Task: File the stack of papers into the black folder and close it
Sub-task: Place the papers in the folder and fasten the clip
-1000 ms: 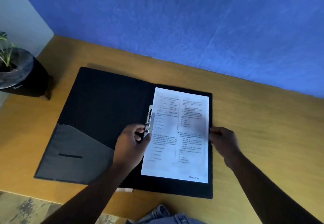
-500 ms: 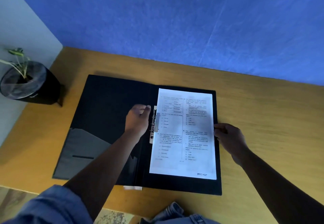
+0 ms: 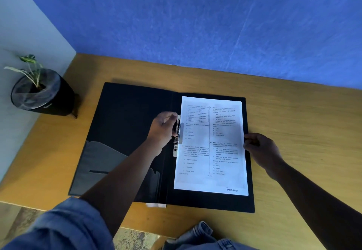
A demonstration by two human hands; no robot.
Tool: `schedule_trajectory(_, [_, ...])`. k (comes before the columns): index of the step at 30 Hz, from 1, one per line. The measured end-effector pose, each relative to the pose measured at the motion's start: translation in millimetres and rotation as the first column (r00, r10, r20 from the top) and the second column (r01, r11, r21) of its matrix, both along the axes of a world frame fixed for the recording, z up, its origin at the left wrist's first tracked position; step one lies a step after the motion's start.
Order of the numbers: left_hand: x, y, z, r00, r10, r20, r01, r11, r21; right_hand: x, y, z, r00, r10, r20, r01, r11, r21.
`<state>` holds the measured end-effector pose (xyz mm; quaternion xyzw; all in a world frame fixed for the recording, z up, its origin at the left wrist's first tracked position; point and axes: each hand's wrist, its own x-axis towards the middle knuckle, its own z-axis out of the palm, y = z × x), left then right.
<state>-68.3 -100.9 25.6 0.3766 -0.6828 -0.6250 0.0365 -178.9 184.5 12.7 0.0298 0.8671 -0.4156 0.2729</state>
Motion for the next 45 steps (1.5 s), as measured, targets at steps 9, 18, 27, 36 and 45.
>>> schedule_trajectory(9, [19.7,0.8,12.2,0.999,0.042,-0.026,-0.041,0.999,0.034,0.2,-0.5,0.2,1.000,0.009,-0.010,-0.009,1.000,0.004])
schedule_trajectory(18, [53.9,6.6,13.5,0.999,0.034,0.032,-0.034,0.999,0.003,0.6,1.0,-0.3,0.999,0.034,-0.018,-0.034,0.999,0.009])
schedule_trajectory(27, [59.3,2.7,16.7,0.973,0.057,0.222,-0.086,0.989,0.124,0.3,2.8,-2.5,0.999,0.033,-0.010,-0.033,0.999,0.017])
schedule_trajectory(36, [48.5,-8.6,26.8,0.934,-0.021,0.356,-0.050,0.981,0.189,-0.9,4.4,-6.4,0.999,0.034,-0.010,-0.034,0.999,0.009])
schedule_trajectory(45, [46.1,-8.6,19.6,0.871,-0.071,0.486,0.044,0.997,0.066,-0.8,3.7,-6.4,0.999,0.039,-0.011,-0.039,0.999,0.006])
